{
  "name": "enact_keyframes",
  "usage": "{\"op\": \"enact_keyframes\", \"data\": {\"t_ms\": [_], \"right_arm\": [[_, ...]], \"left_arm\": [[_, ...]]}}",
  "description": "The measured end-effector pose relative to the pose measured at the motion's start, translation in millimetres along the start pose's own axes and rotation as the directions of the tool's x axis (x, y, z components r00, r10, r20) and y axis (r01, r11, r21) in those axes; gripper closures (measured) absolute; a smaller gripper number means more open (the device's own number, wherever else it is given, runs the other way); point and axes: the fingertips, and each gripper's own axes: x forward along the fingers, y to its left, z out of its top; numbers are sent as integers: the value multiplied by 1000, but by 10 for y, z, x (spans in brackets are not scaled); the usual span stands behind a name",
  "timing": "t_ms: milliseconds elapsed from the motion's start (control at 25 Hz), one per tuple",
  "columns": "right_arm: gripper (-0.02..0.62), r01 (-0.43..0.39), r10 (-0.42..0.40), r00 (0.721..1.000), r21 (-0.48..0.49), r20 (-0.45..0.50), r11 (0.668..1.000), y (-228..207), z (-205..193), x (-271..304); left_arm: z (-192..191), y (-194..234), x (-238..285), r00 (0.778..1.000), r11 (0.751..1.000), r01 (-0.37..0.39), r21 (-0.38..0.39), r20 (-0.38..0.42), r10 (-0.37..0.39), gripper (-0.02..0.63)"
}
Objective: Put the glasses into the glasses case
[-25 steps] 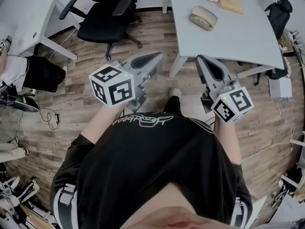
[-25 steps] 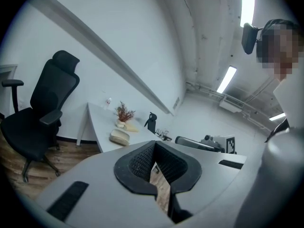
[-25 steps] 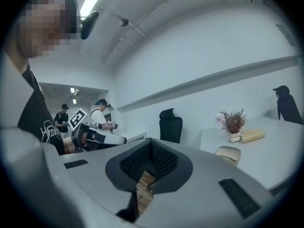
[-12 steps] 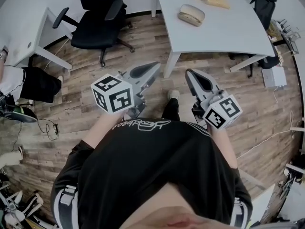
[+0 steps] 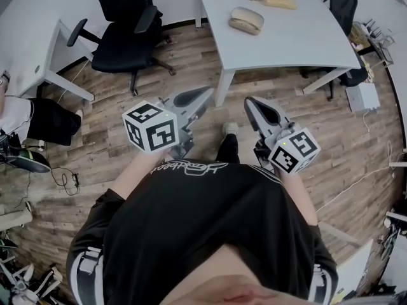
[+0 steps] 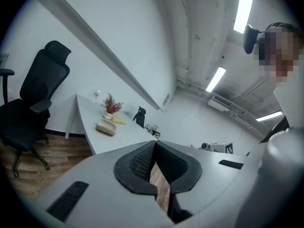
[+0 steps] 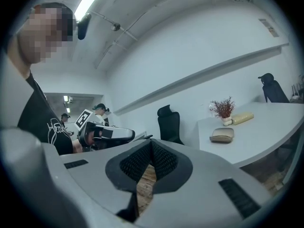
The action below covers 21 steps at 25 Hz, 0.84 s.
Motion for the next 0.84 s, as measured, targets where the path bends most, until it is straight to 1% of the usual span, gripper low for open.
{"op": "enact_keyframes", "data": {"t_ms": [440, 840], "right_arm": [[587, 23, -23, 1000, 40, -3, 999, -37, -132, -126], [588, 31, -31, 999, 38, -14, 999, -100, -160, -175]], "left_arm": [[-209, -66, 101, 998, 1000, 13, -3, -59, -13, 600], [-242, -73, 183, 998, 1000, 13, -23, -57, -14, 600]]}}
